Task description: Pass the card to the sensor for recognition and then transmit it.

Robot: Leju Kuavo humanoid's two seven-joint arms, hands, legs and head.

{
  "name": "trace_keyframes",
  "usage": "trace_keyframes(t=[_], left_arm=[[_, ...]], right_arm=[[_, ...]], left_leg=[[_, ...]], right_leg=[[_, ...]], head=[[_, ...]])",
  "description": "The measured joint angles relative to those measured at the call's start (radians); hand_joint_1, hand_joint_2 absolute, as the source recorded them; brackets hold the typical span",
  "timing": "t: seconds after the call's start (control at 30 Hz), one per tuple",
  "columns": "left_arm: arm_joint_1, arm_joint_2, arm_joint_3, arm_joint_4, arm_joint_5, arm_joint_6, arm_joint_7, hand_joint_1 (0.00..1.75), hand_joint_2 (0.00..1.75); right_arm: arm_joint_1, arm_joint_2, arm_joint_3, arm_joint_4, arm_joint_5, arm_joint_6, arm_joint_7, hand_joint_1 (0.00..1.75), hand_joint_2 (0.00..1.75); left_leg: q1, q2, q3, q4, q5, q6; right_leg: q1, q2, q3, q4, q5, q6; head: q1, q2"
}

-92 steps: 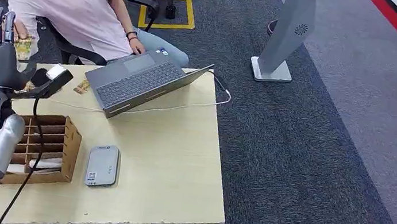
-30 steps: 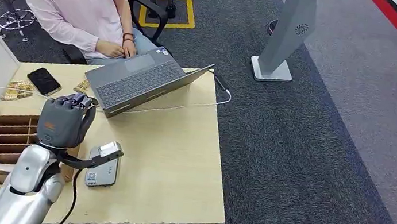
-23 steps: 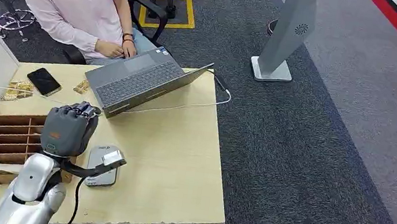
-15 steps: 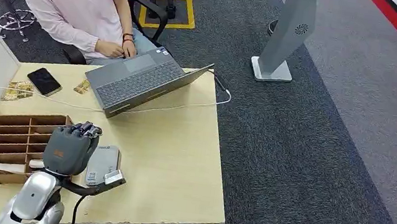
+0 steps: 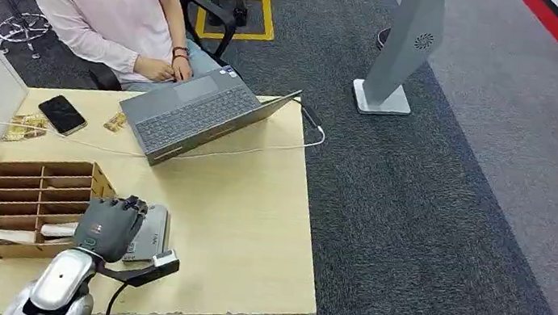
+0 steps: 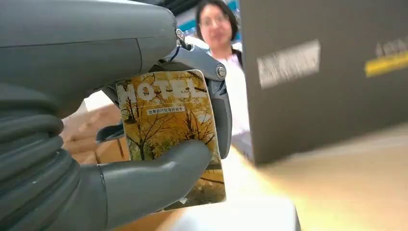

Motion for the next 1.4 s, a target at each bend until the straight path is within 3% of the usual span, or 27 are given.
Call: trace_keyframes(t=[0.1,0.3,0.6,0.73,0.83,0.97,1.2,1.4], left_arm=[[-0.037,-0.021,-0.031,0.140,-0.025,-0.071,0.014,1.75,1.75],[-0.068,-0.026,-0.048,0.194,-0.003,-0.097,-0.004,1.75,1.75],[-0.080,-0.026,-0.053,0.214,0.010,-0.077,-0.006,1.75,1.75],[-0.081,-0.026,-0.054,0.211,0.000,-0.011,0.023,1.75,1.75],[-0.080,-0.024,-0.054,0.154,-0.009,0.090,0.040,1.75,1.75],[-0.073,-0.018,-0.053,0.024,0.040,0.154,-0.001,1.75,1.75],[-0.048,-0.007,-0.039,-0.115,0.071,0.220,-0.032,1.75,1.75],[-0.053,0.002,-0.006,-0.148,0.092,0.231,-0.040,1.75,1.75]], right_arm=[[-0.002,0.000,0.000,0.000,-0.003,0.006,0.018,0.00,1.75],[-0.005,0.000,0.000,0.000,-0.003,0.015,0.021,0.00,1.75],[-0.008,0.001,0.000,0.000,-0.009,0.021,0.021,0.00,1.75],[-0.008,0.001,0.000,0.000,-0.012,0.020,0.021,0.00,1.75],[-0.008,0.001,0.002,0.000,-0.014,0.016,0.019,0.00,1.75],[-0.010,0.001,0.009,0.000,-0.010,0.013,0.020,0.00,1.75],[-0.017,0.001,0.027,0.000,-0.002,0.008,0.021,0.00,1.75],[-0.022,0.000,0.035,0.000,0.000,0.016,0.026,0.00,1.75]], left_leg=[[0.000,0.000,0.000,0.000,0.000,0.000],[0.000,0.000,0.000,0.000,0.000,0.000],[0.000,0.000,0.001,0.000,0.000,0.000],[0.000,0.000,0.001,0.000,0.000,0.000],[0.000,-0.001,0.000,0.000,0.000,0.000],[0.000,-0.001,-0.001,0.000,0.000,0.000],[0.000,-0.001,-0.001,0.000,0.000,0.000],[0.000,-0.002,0.000,0.000,0.000,0.000]], right_leg=[[0.000,0.000,0.000,0.000,0.000,0.000],[0.000,0.000,0.001,0.000,0.000,0.000],[0.000,-0.001,0.001,0.000,0.000,0.000],[0.000,-0.001,0.001,0.000,0.000,0.000],[0.000,-0.001,0.001,0.000,0.000,0.000],[0.000,-0.002,0.001,0.000,0.000,0.000],[0.000,-0.002,0.000,0.000,0.000,0.000],[0.000,-0.002,0.000,0.000,0.000,0.000]], head=[[0.000,0.000],[0.000,0.000],[0.000,0.000],[0.000,0.000],[0.000,0.000],[0.000,0.000],[0.000,0.000],[0.000,0.000]])
